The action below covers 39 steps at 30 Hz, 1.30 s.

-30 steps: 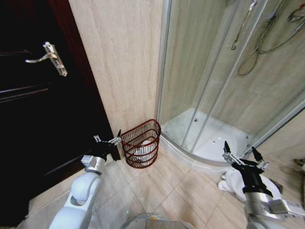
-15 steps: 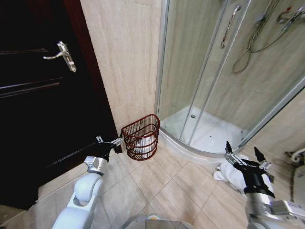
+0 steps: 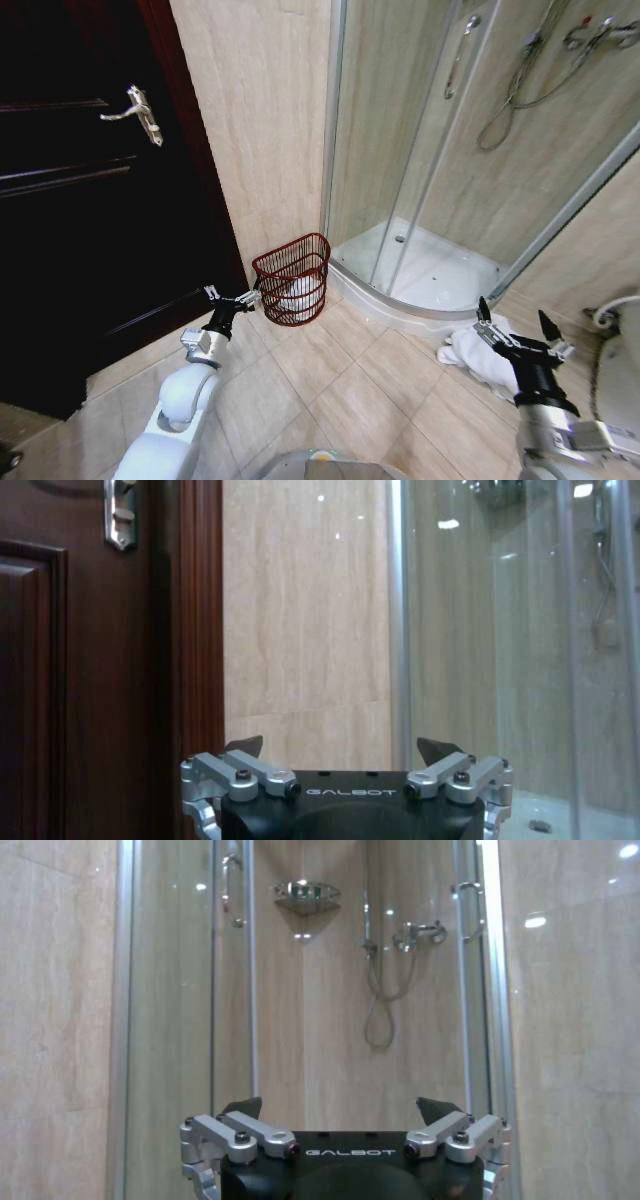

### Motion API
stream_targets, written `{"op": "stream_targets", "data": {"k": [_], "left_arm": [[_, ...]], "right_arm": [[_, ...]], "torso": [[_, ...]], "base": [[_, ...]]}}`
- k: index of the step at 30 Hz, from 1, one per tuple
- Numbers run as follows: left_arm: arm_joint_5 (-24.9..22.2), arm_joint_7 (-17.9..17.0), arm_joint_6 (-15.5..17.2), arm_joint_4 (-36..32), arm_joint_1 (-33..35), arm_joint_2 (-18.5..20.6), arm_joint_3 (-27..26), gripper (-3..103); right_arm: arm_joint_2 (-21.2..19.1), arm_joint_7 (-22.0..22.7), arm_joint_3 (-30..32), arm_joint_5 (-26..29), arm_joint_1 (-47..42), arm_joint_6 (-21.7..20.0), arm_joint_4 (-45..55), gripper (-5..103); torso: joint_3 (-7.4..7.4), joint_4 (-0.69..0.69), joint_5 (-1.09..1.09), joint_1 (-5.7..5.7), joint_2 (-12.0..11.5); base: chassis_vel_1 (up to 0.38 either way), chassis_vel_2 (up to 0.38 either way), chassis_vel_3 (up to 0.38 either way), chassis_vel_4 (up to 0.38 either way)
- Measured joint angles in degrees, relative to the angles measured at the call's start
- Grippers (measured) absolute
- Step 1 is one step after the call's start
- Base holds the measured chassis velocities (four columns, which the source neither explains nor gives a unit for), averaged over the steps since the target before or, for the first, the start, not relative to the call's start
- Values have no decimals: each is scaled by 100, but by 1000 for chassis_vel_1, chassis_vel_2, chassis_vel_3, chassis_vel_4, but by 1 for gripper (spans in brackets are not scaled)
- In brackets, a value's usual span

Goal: Discard the used towel into the hamper.

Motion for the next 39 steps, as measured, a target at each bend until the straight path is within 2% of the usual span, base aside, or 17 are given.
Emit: {"op": "stream_targets", "data": {"k": [16, 25, 33, 39], "left_arm": [[7, -3, -147, 60, 56, 46, 33, 100], [11, -3, -161, 136, -24, 146, 236, 100], [18, -5, -154, 134, 16, 159, 315, 100], [34, -5, -196, 253, -61, 116, 349, 100]], "right_arm": [[116, 3, -14, -31, -93, 190, -24, 100], [139, -2, -2, -52, -192, 313, -100, 100], [143, 6, 49, -56, -7, 49, -128, 100], [142, 7, 84, -54, -7, 27, -174, 100]], "torso": [[1, 0, -2, 2, 0], [1, 0, -2, 1, 0], [0, 1, -2, 1, 0], [1, 0, -2, 1, 0]], "base": [[-80, -187, 85, 179], [-90, -181, 90, 179], [-112, -178, 109, 163], [-155, -150, 148, 146]]}}
